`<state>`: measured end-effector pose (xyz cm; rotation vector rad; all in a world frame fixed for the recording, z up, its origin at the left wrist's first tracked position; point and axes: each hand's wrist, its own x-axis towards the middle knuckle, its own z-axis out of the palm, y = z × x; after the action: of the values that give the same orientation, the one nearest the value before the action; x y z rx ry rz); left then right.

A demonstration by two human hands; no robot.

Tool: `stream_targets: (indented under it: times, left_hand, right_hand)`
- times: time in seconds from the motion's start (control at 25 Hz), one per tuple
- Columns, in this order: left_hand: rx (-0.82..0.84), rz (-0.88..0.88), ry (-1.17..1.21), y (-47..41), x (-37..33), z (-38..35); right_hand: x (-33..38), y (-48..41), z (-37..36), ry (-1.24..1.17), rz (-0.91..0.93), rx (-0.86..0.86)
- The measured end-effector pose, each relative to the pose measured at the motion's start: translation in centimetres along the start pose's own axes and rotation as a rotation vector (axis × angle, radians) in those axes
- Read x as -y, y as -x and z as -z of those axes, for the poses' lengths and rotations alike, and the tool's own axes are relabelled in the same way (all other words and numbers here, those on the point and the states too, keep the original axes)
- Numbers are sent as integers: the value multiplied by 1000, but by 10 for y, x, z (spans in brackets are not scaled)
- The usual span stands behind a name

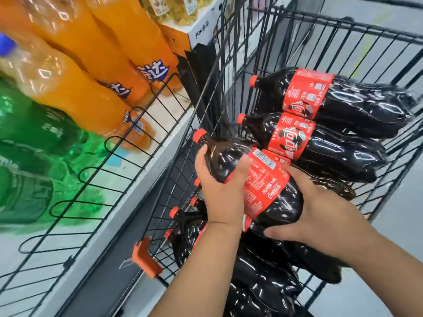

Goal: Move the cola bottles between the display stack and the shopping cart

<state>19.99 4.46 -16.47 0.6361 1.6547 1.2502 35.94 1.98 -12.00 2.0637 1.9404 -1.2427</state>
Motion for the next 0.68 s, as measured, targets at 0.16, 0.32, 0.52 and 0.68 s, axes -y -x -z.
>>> stream_targets:
  times: [0.16, 0.32, 0.52, 0.68]
  left_hand:
    - [-7, 230, 223, 18, -28, 18]
    - [111, 320, 223, 43, -46, 48]
    - [57, 297, 266, 61, -45, 103]
    - [-30, 197, 309, 82, -47, 165]
  right_hand:
    - [16, 33, -14, -259, -2, -18]
    - [39, 61, -30, -344, 10, -14]
    - [70, 90, -58, -345, 70, -6]
    - [105, 120, -96, -320, 158, -11]
